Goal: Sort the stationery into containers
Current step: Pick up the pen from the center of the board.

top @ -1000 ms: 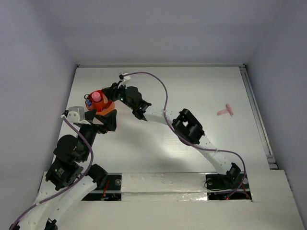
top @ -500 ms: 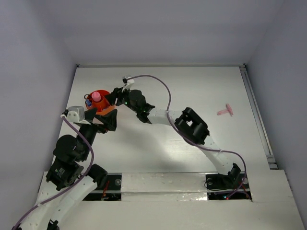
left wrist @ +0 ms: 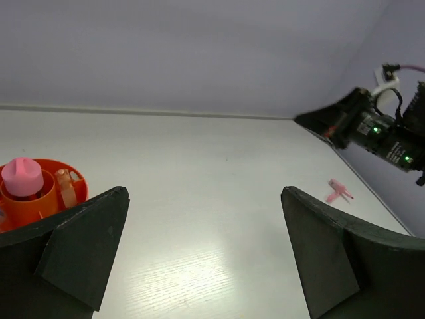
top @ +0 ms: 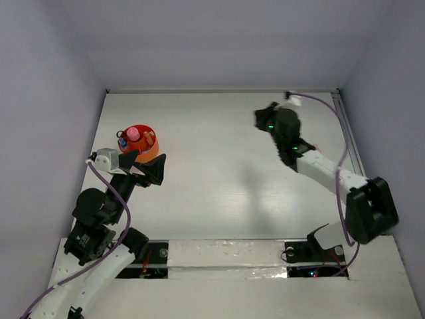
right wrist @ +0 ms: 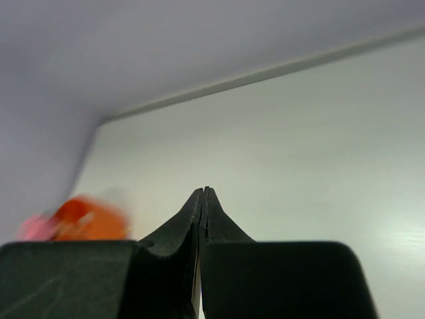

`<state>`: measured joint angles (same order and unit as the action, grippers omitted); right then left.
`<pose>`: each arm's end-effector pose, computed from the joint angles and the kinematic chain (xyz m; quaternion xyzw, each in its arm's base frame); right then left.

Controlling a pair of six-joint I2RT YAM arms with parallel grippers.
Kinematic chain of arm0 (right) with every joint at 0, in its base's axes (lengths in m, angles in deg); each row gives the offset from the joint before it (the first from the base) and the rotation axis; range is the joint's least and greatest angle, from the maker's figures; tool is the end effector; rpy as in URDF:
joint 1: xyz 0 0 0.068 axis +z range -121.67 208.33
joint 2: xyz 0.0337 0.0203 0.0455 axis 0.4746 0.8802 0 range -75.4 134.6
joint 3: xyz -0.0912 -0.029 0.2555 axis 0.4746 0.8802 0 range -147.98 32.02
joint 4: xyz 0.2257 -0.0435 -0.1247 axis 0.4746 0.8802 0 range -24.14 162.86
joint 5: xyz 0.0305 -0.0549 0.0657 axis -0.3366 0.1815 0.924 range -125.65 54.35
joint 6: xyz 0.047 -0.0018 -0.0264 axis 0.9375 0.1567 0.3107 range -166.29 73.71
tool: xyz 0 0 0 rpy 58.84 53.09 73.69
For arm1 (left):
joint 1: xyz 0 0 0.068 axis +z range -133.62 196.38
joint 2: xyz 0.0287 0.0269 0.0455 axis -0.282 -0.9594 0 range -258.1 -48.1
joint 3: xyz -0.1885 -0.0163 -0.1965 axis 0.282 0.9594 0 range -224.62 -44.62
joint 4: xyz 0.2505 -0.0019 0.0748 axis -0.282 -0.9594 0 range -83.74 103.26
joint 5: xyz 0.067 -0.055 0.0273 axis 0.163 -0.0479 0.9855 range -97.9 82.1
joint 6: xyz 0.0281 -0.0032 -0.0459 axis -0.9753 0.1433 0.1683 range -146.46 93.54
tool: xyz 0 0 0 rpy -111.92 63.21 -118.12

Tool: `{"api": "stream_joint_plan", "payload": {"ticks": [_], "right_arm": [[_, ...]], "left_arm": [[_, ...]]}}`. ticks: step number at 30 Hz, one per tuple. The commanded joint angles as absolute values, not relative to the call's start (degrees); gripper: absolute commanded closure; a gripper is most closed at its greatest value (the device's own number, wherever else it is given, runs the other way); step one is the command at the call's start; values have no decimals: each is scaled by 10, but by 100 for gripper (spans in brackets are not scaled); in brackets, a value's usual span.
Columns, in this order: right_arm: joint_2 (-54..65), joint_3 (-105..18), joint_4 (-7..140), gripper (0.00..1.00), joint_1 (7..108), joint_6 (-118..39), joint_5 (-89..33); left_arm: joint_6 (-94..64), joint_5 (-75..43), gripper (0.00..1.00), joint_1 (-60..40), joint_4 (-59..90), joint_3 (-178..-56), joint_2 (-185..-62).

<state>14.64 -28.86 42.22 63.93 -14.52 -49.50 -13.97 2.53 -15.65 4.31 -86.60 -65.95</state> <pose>0.3070 0.2093 0.3000 0.0565 0.7372 0.2959 0.6048 0.0652 -0.0332 0.3778 0.0315 0.6085 -0.2485 0.7530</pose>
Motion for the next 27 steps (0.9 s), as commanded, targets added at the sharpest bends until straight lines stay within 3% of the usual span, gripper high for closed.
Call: {"api": "stream_joint_plan", "payload": {"ticks": [1,3,7,12,17,21,25,27], "right_arm": [[33,-165,640,100,493,-82,-573],[-20,-131,665,94,408,-83,-579],[-47,-93,720,51,322,-119,-622],[-21,-117,767,47,288,-158,-614],[41,-152,795,27,282,-170,-581],[92,-181,779,20,268,-171,-532],[155,-222,783,19,262,-176,-522],[174,-234,791,22,262,-177,-523]], "left_arm": [[-142,-17,1,-147,77,-864,-645],[-141,-25,1,-146,80,-864,-642],[-142,-42,1,-141,81,-862,-634],[-142,-48,1,-141,79,-861,-630],[-142,-56,1,-141,80,-861,-626],[-143,-58,1,-141,79,-860,-623],[-143,-61,1,-141,80,-859,-627],[-143,-62,1,-141,81,-859,-628]]}}
